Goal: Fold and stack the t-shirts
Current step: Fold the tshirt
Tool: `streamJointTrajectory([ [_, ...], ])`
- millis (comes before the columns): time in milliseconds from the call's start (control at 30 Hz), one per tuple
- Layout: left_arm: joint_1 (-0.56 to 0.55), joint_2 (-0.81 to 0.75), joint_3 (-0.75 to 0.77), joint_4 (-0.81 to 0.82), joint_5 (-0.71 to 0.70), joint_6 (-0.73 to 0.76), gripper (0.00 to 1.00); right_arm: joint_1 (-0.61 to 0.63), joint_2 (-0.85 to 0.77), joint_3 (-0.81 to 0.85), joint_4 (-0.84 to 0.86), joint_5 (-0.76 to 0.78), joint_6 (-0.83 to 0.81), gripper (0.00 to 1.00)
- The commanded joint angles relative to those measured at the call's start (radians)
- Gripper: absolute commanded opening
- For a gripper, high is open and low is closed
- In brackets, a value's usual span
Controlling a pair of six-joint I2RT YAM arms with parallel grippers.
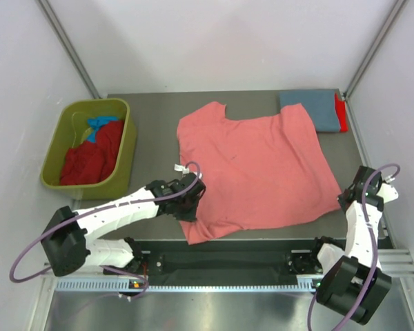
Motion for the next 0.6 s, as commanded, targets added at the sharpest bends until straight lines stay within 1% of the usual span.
streamJointTrajectory([
  [0,0.000,0.009,0.129,-0.059,-0.180,0.041,0.00,-0.013,0.002,0.030,0.050,-0.013,-0.033,0.00],
  [200,0.026,0.014,0.178,-0.106,-0.200,0.076,0.00,-0.015,0.001,0.029,0.072,-0.010,-0.001,0.00],
  [433,0.094,-0.010,0.238,-0.131,-0.203,0.115,0.00,-0.015,0.128,0.070,0.069,0.034,0.004,0.00],
  [567,0.128,-0.011,0.237,-0.119,-0.196,0.128,0.00,-0.015,0.140,0.070,0.130,-0.002,-0.022,0.00],
])
